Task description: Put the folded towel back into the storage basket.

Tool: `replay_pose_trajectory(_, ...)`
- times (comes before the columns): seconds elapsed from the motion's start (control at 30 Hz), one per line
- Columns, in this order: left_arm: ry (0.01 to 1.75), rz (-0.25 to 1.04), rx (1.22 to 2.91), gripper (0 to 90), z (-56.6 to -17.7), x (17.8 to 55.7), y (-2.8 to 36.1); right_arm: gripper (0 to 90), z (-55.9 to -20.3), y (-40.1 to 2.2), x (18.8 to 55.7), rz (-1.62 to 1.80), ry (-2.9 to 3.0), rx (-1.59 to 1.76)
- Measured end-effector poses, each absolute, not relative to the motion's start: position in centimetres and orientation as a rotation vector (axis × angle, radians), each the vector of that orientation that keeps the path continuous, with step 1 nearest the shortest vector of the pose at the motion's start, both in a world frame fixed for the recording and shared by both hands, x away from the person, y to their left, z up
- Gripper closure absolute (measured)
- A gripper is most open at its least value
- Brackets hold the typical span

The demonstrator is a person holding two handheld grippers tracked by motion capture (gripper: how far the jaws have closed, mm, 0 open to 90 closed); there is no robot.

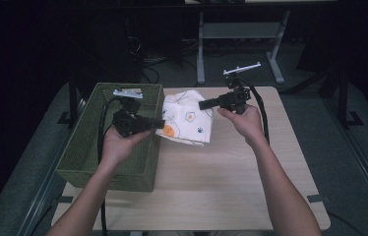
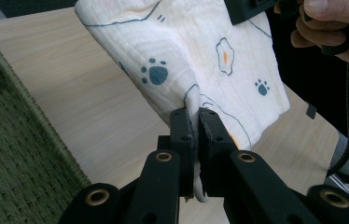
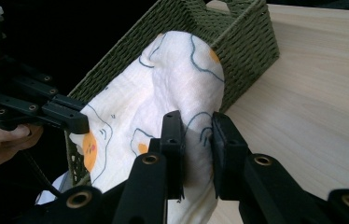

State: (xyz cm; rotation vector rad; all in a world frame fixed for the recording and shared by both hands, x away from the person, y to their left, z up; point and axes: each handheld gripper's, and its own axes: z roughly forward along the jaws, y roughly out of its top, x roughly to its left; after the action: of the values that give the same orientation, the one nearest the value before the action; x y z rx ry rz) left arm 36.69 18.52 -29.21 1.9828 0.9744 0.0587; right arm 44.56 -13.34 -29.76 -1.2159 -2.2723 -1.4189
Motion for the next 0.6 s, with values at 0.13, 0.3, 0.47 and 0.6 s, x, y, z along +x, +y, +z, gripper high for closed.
replay_pose_trajectory(0.13, 0.978, 0.064, 1.975, 85.9, -29.1, 36.7, 19.0, 76.6, -29.6, -12.8, 44.7, -1.416, -2.28, -1.207)
replay_pose_trajectory(0.3, 0.983, 0.071, 1.967, 85.9, -29.0, 36.7, 19.8, 76.6, -29.3, -12.1, 44.8, -1.424, -2.277, -1.2)
replay_pose_trajectory(0.47, 0.984, 0.071, 1.962, 85.9, -28.8, 36.8, 20.4, 76.6, -29.3, -11.6, 45.0, -1.424, -2.274, -1.197)
replay_pose_trajectory(0.6, 0.988, 0.074, 1.955, 85.9, -28.8, 36.9, 20.8, 76.6, -29.1, -11.0, 45.1, -1.425, -2.273, -1.195)
